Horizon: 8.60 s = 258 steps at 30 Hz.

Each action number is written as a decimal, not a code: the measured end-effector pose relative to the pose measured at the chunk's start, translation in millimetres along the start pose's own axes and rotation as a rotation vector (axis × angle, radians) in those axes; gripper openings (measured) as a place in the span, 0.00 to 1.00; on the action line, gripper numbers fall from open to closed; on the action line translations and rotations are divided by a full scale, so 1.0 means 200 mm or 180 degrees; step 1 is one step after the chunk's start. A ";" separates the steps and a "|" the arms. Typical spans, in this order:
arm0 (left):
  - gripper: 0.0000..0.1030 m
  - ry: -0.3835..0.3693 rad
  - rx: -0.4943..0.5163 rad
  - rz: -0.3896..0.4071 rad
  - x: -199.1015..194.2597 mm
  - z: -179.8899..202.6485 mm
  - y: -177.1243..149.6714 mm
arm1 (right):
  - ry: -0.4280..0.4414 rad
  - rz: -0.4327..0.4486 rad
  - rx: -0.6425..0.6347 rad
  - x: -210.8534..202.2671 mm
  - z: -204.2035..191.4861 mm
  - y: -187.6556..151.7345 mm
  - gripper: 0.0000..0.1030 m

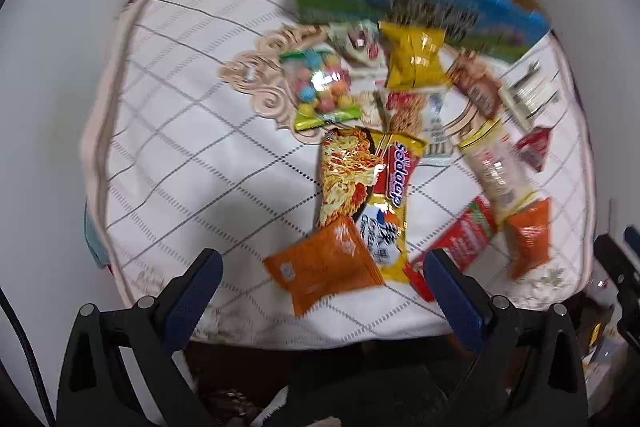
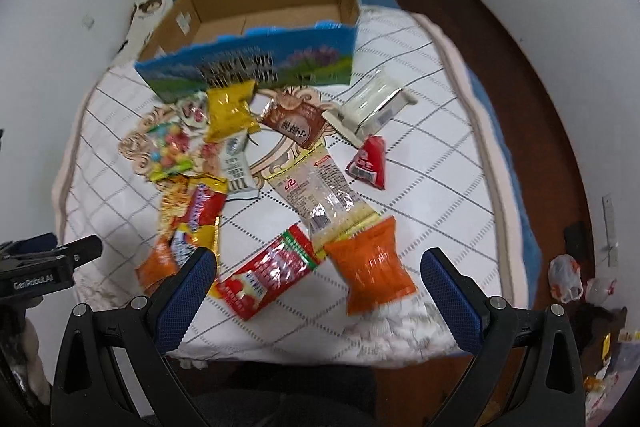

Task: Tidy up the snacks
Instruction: 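Grasp the Sedaap noodle pack with left tool while right tool grasps the clear bread bag, then carry noodle pack with left tool while right tool carries bread bag into the box, then withdraw both tools from the box back toward the snacks, then grasp the orange packet with left tool while right tool grasps the red sachet, then carry orange packet with left tool while right tool carries red sachet into the box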

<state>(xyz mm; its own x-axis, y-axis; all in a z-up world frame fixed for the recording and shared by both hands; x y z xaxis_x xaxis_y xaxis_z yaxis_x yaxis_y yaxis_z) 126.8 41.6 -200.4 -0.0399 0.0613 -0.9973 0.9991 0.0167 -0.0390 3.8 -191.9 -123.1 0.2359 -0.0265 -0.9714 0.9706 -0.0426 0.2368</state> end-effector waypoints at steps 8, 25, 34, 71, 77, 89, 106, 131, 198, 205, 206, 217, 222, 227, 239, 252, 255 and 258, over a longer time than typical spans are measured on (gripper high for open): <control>1.00 0.0012 0.0372 -0.0641 0.47 0.15 0.23 | -0.0117 -0.0592 -0.0548 0.59 -0.08 0.26 1.00; 0.86 0.0091 -0.0180 -0.0702 0.63 -0.05 0.34 | 0.0086 -0.1210 0.0075 1.12 0.01 0.43 0.78; 0.87 -0.0082 -0.0071 -0.0852 0.75 -0.07 0.32 | 0.0401 -0.1196 0.0304 1.17 0.02 0.52 0.82; 0.82 -0.0623 0.0254 0.0608 -0.52 -0.09 0.10 | 0.0888 0.0098 0.0419 0.18 -0.23 0.56 0.45; 0.82 -0.0608 0.0170 0.0676 -0.64 0.05 0.59 | 0.0968 0.0227 0.0327 0.06 -0.20 0.91 0.45; 0.82 -0.0593 0.0104 -0.0004 -0.24 0.18 1.47 | 0.0801 -0.0108 0.0187 0.52 -0.20 1.72 0.45; 0.83 -0.0556 0.0197 -0.0465 0.17 0.30 1.80 | 0.0610 -0.0472 0.0010 1.14 -0.18 2.13 0.86; 0.84 -0.0402 0.0133 0.0782 -0.36 0.05 1.19 | 0.0086 0.0325 0.0020 0.55 -0.14 1.64 0.86; 0.61 -0.0729 -0.0416 -0.0906 0.71 -0.43 -0.39 | 0.0213 -0.1069 -0.0644 1.04 -0.61 -0.01 0.66; 0.58 -0.0658 -0.0569 -0.0736 0.70 -0.44 -0.43 | 0.0292 -0.1180 -0.0172 1.09 -0.54 -0.07 0.68; 0.55 -0.0621 -0.0567 -0.0687 0.67 -0.41 -0.41 | 0.0253 -0.1160 -0.0178 1.08 -0.52 -0.07 0.65; 0.51 -0.0380 -0.0294 -0.0252 0.39 -0.17 -0.39 | 0.0215 -0.0786 -0.0403 0.90 -0.56 -0.02 0.51; 0.51 -0.0541 -0.0201 -0.0098 0.21 -0.08 -0.35 | 0.0333 -0.0590 -0.0406 0.72 -0.51 0.06 0.51; 0.51 -0.0795 -0.0056 0.0070 -0.04 0.07 -0.21 | 0.0479 -0.0385 -0.0423 0.47 -0.43 0.24 0.51; 0.51 -0.0913 0.0219 0.0530 -0.55 0.13 0.38 | 0.0473 0.0333 -0.0567 0.05 -0.34 0.99 0.51; 0.52 -0.0131 0.0202 0.0309 -0.37 0.07 1.36 | -0.0064 0.0066 -0.0906 0.35 -0.25 1.86 0.51; 0.52 0.0031 0.0217 0.0176 -0.26 0.06 1.50 | -0.0152 -0.0090 -0.0940 0.52 -0.22 1.99 0.51; 0.52 0.0127 0.0202 0.0090 -0.17 0.04 1.60 | -0.0238 -0.0205 -0.0967 0.66 -0.21 2.04 0.51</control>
<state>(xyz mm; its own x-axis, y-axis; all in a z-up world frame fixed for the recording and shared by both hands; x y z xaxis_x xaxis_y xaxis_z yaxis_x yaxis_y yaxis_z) 447.8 36.9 -180.4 -0.0110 0.1005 -0.9949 0.9987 -0.0488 -0.0159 433.5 -170.9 -156.0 0.1801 -0.1071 -0.9778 0.9560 0.2533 0.1483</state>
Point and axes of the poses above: each gripper's, at about its wrist camera, not at the fingertips, and x roughly the way its jaws point, z to its right, y to its top, the point moved 3 cm from there along x, roughly the way its jaws point, and after that the axes turned 6 degrees about -z, right-handed, at the moved point
